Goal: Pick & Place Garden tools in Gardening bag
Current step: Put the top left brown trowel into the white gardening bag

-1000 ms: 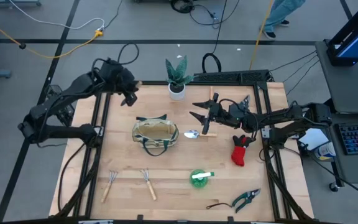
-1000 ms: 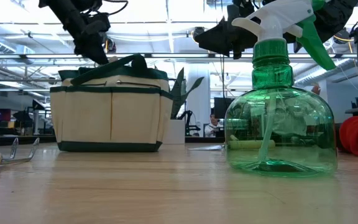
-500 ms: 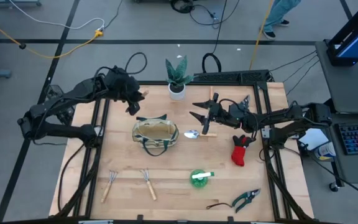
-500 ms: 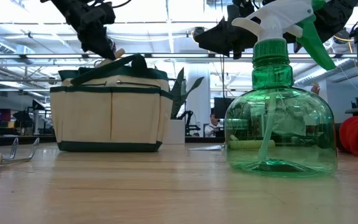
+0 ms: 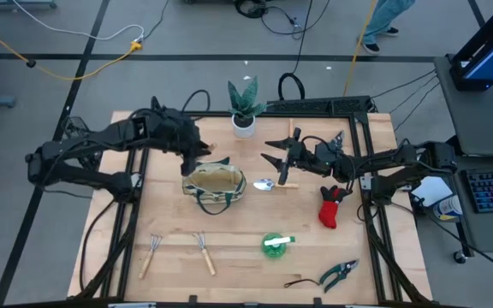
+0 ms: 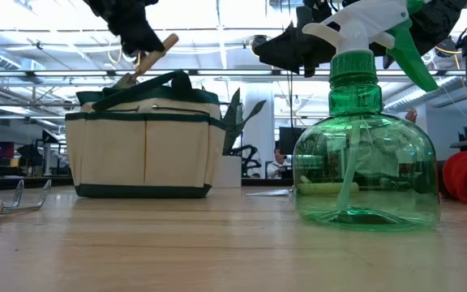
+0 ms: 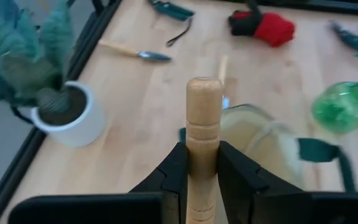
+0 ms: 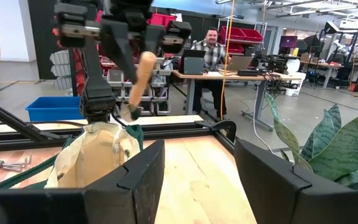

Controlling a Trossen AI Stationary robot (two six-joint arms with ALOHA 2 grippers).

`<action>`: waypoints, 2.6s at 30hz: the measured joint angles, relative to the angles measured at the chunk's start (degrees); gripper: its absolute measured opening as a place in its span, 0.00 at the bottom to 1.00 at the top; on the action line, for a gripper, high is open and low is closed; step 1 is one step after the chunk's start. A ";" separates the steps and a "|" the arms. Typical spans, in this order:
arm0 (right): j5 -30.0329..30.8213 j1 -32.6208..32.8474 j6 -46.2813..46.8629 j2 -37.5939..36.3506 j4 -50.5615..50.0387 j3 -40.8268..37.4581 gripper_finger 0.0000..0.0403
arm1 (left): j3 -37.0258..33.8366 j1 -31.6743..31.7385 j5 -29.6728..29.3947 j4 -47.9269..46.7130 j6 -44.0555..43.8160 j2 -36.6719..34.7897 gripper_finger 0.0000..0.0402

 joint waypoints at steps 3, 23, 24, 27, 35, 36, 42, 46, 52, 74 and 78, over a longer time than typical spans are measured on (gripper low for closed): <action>0.00 0.00 0.00 0.00 0.01 0.00 0.48 | 0.00 -2.19 0.01 0.22 -0.66 0.00 0.16; 0.00 0.00 -0.02 0.02 -0.13 0.01 0.48 | -0.07 -11.55 -0.65 4.02 -0.25 3.95 0.16; 0.00 0.00 0.00 0.00 -0.18 0.00 0.48 | -0.07 -11.53 -0.66 3.64 -0.27 4.60 0.16; 0.00 -0.01 -0.01 0.00 -0.67 0.00 0.48 | -0.09 -11.53 -0.72 4.11 -0.28 6.75 0.16; 0.00 0.00 0.00 0.01 -1.13 0.00 0.48 | -0.09 -11.49 -4.88 3.71 -0.46 11.31 0.16; 0.00 0.00 0.00 0.00 -1.21 0.00 0.48 | -0.09 -11.49 -4.99 3.70 -0.50 11.69 0.16; 0.00 0.09 0.00 0.00 -1.59 0.00 0.48 | -0.07 -11.47 -5.15 3.38 -0.70 13.87 0.16; 0.00 0.09 0.00 0.00 -1.69 0.00 0.48 | 0.00 -11.44 -5.18 2.50 -0.87 15.31 0.16; 0.04 0.09 0.00 0.01 -1.73 0.00 0.48 | 0.00 -11.44 -5.20 2.16 -2.26 18.74 0.16; 0.09 0.09 0.00 0.00 -2.12 0.00 0.48 | -0.02 -11.44 -7.88 0.09 -2.61 28.87 0.16; 0.11 0.10 0.00 0.00 -2.12 0.00 0.48 | -0.02 -11.47 -7.73 0.14 -2.61 30.48 0.16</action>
